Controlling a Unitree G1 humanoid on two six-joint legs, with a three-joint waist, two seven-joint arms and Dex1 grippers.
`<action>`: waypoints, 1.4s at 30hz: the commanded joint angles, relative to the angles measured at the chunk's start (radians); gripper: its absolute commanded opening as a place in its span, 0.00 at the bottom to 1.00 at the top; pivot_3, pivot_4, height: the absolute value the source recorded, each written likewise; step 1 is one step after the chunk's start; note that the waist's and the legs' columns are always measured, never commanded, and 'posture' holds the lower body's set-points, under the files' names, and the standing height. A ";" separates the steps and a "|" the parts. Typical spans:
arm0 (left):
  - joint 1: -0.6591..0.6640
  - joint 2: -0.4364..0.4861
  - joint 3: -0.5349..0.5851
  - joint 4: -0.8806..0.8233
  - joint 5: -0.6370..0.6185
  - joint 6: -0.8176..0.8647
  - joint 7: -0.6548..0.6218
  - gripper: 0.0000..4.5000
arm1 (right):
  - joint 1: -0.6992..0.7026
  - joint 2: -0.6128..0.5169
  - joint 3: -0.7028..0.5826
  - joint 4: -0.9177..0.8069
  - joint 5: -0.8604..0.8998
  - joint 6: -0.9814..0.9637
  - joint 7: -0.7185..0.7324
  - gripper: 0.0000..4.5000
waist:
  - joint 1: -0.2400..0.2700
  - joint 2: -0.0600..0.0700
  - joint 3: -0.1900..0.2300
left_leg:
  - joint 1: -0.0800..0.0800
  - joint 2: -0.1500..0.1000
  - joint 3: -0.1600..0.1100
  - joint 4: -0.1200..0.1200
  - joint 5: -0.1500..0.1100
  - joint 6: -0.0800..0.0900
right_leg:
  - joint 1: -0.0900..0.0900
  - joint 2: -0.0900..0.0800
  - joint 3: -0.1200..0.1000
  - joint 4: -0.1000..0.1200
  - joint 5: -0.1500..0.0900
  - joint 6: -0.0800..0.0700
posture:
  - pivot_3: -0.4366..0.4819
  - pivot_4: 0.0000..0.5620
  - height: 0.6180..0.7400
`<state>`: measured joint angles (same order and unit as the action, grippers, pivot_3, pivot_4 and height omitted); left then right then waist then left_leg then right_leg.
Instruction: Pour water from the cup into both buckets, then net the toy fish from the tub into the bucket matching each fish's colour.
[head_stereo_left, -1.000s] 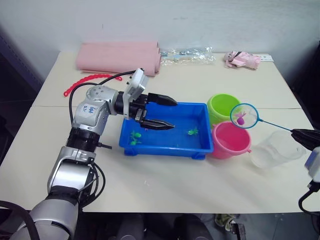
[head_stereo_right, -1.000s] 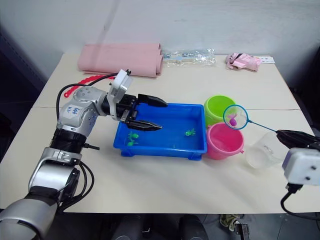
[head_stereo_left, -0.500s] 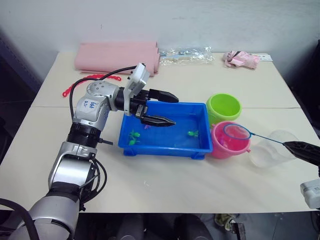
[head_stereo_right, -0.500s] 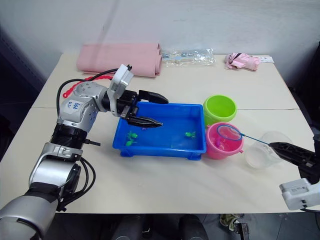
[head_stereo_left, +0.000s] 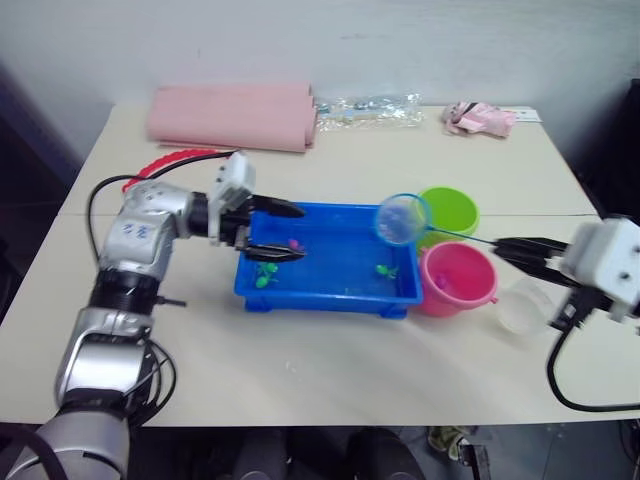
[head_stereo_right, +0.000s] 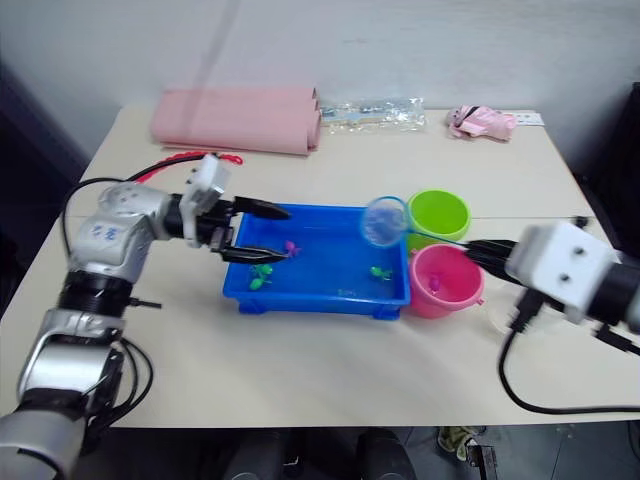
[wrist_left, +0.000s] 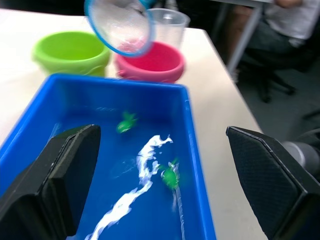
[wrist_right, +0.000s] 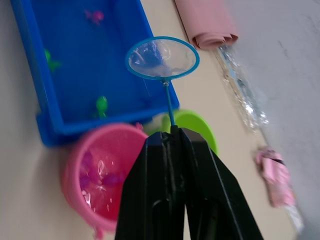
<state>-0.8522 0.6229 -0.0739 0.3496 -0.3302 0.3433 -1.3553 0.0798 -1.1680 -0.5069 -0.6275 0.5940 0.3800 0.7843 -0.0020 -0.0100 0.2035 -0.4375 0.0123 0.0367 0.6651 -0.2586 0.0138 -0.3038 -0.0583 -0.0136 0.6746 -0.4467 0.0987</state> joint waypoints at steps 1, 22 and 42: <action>0.126 0.091 0.104 -0.162 -0.039 0.084 0.068 0.98 | -0.256 0.012 0.230 0.015 0.212 0.260 -0.055 0.00 | -0.004 0.000 0.000 | 0.000 0.000 0.000 0.000 0.000 0.000 | 0.000 -0.001 0.000 0.000 0.000 0.000 | 0.48 0.27 1.00; 0.618 0.213 0.452 -0.694 -0.203 0.330 0.395 0.98 | -0.815 0.465 0.830 0.649 -0.188 0.307 0.146 0.00 | -0.016 0.000 0.000 | 0.000 -0.001 -0.002 -0.002 0.000 0.001 | -0.002 -0.003 -0.002 0.001 0.000 0.000 | 0.48 0.27 1.00; 0.458 0.186 0.393 -0.564 -0.278 0.348 0.413 0.98 | -0.682 0.452 0.600 0.364 -0.134 0.365 0.182 0.00 | -0.012 -0.001 0.000 | 0.000 -0.002 -0.002 -0.003 0.000 0.000 | -0.003 -0.003 -0.003 0.003 0.000 0.000 | 0.48 0.27 1.00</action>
<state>-0.3724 0.8068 0.3178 -0.2151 -0.5749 0.6864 -0.9385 -0.6159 -0.6904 0.1519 -0.1725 0.4233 0.7470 0.9459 -0.0136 -0.0106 0.2033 -0.4383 0.0103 0.0350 0.6623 -0.2589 0.0140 -0.3065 -0.0614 -0.0167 0.6762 -0.4468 0.0987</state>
